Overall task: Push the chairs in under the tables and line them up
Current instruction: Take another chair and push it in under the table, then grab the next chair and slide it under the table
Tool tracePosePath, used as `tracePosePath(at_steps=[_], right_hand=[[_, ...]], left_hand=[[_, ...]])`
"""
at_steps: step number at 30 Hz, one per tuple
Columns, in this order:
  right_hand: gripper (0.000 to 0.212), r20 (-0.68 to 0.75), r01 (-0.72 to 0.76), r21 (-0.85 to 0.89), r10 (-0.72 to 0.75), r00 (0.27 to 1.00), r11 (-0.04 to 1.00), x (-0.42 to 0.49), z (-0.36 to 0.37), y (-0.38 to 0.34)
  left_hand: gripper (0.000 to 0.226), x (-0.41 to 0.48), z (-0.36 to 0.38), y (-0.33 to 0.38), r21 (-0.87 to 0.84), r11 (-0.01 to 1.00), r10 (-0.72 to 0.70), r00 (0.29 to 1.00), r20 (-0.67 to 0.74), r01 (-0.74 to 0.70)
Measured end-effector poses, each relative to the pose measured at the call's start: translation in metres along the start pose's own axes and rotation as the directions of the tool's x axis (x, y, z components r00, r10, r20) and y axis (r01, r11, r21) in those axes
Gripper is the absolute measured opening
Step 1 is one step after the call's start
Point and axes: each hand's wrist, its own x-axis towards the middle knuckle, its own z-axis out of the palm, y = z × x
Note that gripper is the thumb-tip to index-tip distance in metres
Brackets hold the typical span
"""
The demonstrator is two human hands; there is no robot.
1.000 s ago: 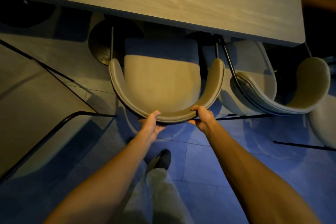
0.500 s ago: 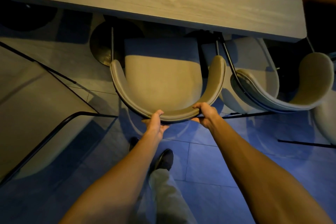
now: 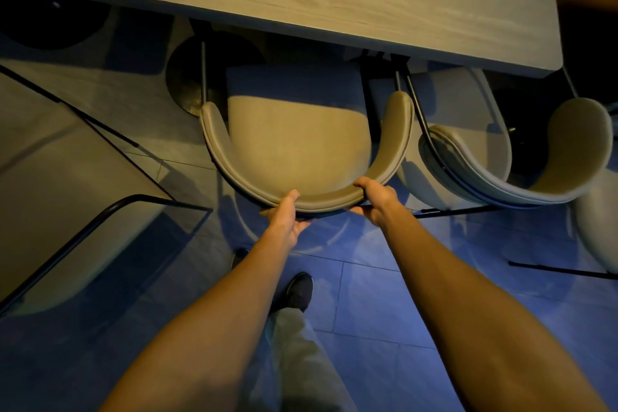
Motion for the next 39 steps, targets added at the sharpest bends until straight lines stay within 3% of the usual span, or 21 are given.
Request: tracePosePath(at_steps=[3, 7, 10, 13, 18, 21, 26, 29, 33, 39], right_hand=[[0.05, -0.009, 0.069, -0.035, -0.069, 0.998, 0.997, -0.003, 0.0, 0.008], [0.076, -0.01, 0.149, -0.221, -0.155, 0.988, 0.964, -0.015, 0.001, 0.023], [0.055, 0.006, 0.214, -0.309, -0.223, 0.975, 0.927, -0.032, 0.009, 0.033], [0.063, -0.071, 0.227, -0.262, -0.253, 0.965, 0.938, -0.051, 0.024, 0.056], [0.043, 0.083, 0.169, -0.059, -0.164, 0.983, 0.984, -0.117, 0.09, 0.096], [0.044, 0.19, 0.141, 0.066, -0.151, 0.97, 0.988, -0.161, 0.139, 0.089], [0.05, 0.313, 0.287, 0.012, -0.276, 0.909, 0.958, -0.238, 0.219, 0.084], [0.059, 0.388, 0.337, -0.009, -0.308, 0.869, 0.941, -0.278, 0.266, 0.103], [0.053, 0.475, 0.371, -0.069, -0.297, 0.829, 0.926, -0.32, 0.321, 0.147], [0.044, 0.479, 0.354, -0.185, -0.231, 0.847, 0.917, -0.338, 0.396, 0.213]], left_hand=[[0.072, -0.004, -0.007, 0.003, 0.019, 1.0, -0.002, 1.0, 0.026, 0.002], [0.098, -0.017, -0.022, 0.008, -0.027, 0.999, 0.029, 1.0, -0.003, -0.029], [0.076, -0.034, -0.036, 0.018, -0.025, 0.996, 0.087, 0.996, -0.02, -0.087], [0.066, -0.055, -0.057, 0.03, -0.012, 0.989, 0.146, 0.988, -0.056, -0.146], [0.059, -0.102, -0.096, 0.051, -0.045, 0.978, 0.198, 0.976, -0.094, -0.203], [0.049, -0.131, -0.127, 0.077, -0.068, 0.967, 0.241, 0.968, -0.071, -0.246], [0.022, -0.176, -0.215, 0.124, -0.119, 0.951, 0.28, 0.958, -0.061, -0.285], [0.023, -0.195, -0.281, 0.153, -0.125, 0.947, 0.29, 0.955, -0.062, -0.296], [0.017, -0.211, -0.36, 0.199, -0.107, 0.924, 0.354, 0.927, -0.125, -0.367], [0.021, -0.206, -0.456, 0.259, -0.06, 0.915, 0.386, 0.91, -0.154, -0.399]])
